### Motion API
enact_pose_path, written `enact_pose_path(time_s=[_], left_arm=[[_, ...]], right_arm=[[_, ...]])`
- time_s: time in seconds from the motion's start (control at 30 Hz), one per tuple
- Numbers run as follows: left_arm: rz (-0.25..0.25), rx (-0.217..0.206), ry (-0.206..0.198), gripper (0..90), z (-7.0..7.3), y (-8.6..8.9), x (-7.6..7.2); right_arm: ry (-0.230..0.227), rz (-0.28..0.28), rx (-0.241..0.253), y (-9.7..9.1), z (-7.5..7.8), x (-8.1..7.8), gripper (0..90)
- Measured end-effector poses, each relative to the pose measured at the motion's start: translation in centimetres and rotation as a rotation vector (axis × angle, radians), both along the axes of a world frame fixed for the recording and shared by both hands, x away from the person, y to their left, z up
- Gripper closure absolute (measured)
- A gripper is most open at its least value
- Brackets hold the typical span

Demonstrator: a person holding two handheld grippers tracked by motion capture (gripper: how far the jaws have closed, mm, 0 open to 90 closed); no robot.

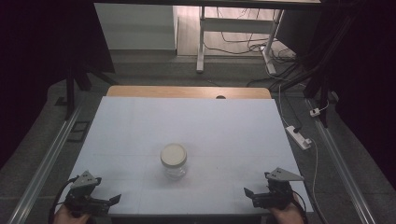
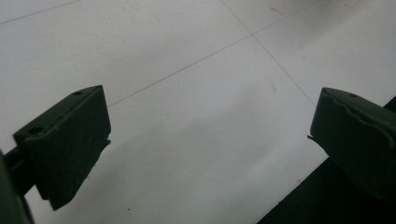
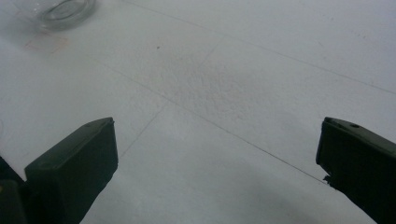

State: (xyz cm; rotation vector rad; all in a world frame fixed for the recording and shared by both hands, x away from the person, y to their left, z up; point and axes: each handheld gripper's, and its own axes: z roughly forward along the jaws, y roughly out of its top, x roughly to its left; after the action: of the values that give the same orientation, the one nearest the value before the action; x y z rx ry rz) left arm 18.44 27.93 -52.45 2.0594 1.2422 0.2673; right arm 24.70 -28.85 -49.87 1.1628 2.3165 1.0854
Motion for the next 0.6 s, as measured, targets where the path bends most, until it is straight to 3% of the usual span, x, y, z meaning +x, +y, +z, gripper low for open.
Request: enact_pose_path(time_s=[0.6], left_arm=[[-0.009,0.003,0.013,0.0,-0.04,-0.03,0.14]], right_arm=[[0.023,0.041,0.004,0.12,-0.06,0.12,0.0]])
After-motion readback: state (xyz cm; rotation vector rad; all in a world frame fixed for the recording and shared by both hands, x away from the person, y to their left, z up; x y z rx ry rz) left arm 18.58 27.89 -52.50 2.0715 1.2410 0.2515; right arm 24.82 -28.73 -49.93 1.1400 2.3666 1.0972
